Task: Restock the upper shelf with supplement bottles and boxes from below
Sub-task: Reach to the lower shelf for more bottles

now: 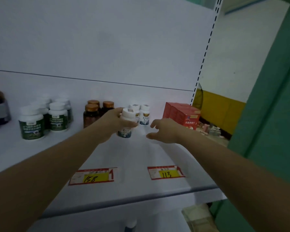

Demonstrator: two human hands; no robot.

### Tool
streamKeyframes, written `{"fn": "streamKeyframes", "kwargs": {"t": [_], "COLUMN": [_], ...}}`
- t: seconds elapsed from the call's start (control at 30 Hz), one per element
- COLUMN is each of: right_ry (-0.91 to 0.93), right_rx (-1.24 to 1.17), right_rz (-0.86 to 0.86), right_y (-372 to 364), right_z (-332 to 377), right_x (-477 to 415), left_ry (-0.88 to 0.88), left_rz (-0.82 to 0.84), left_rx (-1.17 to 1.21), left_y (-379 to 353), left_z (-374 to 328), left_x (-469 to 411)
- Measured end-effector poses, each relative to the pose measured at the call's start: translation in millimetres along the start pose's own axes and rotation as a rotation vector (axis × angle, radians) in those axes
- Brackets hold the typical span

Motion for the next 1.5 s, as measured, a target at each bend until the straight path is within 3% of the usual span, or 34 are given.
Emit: {"fn": "streamKeyframes", "kwargs": {"t": [0.23,0.6,1.0,1.13,1.3,1.5], "right_ry": [0.144,0.220,0.163,0.147,0.135,0.150], "right_rx": [-0.050,-0.061,-0.061,-0.034,-0.001,0.000], "right_rz": [0.040,0.043,0.052,0.060,0.052,0.043], "right_y": [1.0,-7.9,-9.7,-8.7,-5.9,3.3], "right_z": [-40.8,-58.2,-56.2,-51.3,-47.9,-47.5], "right_x": [-23.4,-53.1,-57.2,-53.7,-37.1,9.1], "left_ry": [0.059,-0.012,0.010,0.084,0.222,0.261], "left_rz": [-0.350,-0.493,-0.413,-0.343,-0.170,-0.036], "left_rx": [-0.104,-0.317,-0.414,-0.567,-0.929,-1.182], "left_y": [-45.9,-57.8,-55.8,-54.8,-46.9,-42.9], "left_z": [6.0,14.3,17.3,9.5,-6.3,-20.7], "left_x": [-30.0,-63.5,-69.4,-66.8,-44.5,8.0]}}
Point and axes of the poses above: each hand's wrist, its own x-axis away from the middle knuckle, its own y-axis out of the back of the hand, z = x × y, the point moved 1 cm from there along -x, towards the middle knuckle, and after that the axes turned 4 degrees about -x, right-handed, at the moved point
